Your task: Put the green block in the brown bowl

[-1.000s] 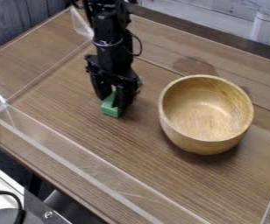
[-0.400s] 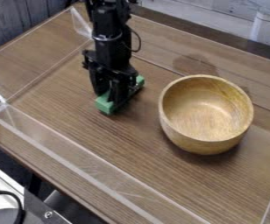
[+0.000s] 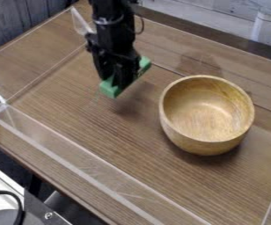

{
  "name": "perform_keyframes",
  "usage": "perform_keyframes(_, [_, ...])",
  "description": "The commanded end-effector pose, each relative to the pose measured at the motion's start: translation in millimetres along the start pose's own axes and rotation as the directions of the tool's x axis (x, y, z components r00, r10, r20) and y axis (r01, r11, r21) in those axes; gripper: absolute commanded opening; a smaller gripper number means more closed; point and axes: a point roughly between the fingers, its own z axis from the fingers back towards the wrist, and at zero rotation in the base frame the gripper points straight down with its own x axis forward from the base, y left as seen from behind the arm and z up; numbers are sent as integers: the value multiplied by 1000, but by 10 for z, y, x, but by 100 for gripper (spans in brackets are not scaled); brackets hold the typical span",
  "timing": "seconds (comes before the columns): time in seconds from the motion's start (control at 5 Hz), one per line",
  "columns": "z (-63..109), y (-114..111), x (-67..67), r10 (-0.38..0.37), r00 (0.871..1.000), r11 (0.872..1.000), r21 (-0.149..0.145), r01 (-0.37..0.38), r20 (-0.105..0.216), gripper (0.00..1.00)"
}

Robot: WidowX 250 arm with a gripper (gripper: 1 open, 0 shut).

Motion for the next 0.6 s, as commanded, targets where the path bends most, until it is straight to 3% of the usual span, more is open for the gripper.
perform_keyframes(0.0, [319,-53,131,-33,991,999,11,31,130,0])
perform_keyframes(0.2, [220,-158,107,-72,986,997,-15,75,149,100])
perform_keyframes(0.4, [158,-123,148,-79,986,997,-16,82,148,100])
